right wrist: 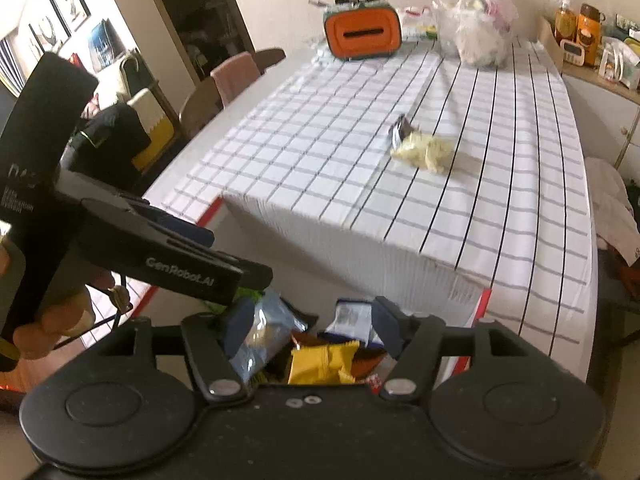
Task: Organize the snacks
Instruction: 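Lift both open tools out of the box toward the last snacks, then grasp the brown chocolate wrapper with left tool while right tool grasps pale green bag, then carry the chocolate wrapper and pale green bag into the white box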
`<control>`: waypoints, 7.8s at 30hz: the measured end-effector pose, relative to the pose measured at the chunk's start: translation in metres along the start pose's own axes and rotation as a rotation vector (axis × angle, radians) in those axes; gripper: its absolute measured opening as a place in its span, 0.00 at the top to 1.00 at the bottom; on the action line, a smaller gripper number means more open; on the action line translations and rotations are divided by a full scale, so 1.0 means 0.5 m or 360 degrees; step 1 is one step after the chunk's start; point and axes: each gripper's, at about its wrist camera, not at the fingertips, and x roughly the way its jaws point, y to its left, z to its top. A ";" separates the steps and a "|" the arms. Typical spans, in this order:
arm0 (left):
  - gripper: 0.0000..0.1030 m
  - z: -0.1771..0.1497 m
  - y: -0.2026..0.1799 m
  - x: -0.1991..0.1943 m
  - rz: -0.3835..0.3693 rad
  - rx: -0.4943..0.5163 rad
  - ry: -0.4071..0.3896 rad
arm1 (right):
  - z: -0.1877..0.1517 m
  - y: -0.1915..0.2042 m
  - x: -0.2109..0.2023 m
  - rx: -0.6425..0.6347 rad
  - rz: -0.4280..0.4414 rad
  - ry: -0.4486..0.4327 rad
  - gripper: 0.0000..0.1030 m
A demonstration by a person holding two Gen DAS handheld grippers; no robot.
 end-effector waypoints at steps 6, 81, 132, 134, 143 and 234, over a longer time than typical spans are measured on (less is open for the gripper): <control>0.24 0.030 0.004 -0.039 0.0040 0.0040 -0.0149 | 0.036 -0.012 -0.023 -0.0021 -0.0003 -0.0073 0.24; 0.20 0.497 0.091 0.466 -0.0033 -0.0231 0.0066 | 0.309 -0.223 0.485 -0.0618 -0.0238 0.0229 0.28; 0.55 0.449 0.116 0.315 -0.0014 -0.0339 -0.0012 | 0.278 -0.238 0.288 -0.0105 -0.0350 0.0028 0.67; 0.55 0.443 0.115 0.291 -0.0007 -0.0331 -0.0025 | 0.274 -0.230 0.268 -0.0085 -0.0337 0.0009 0.67; 0.55 0.393 0.099 0.184 0.0034 -0.0288 -0.0070 | 0.247 -0.193 0.175 -0.0021 -0.0269 -0.0085 0.67; 0.39 -0.097 -0.064 0.063 0.0307 0.0138 0.0209 | -0.134 -0.003 0.041 0.0127 -0.0218 0.0064 0.63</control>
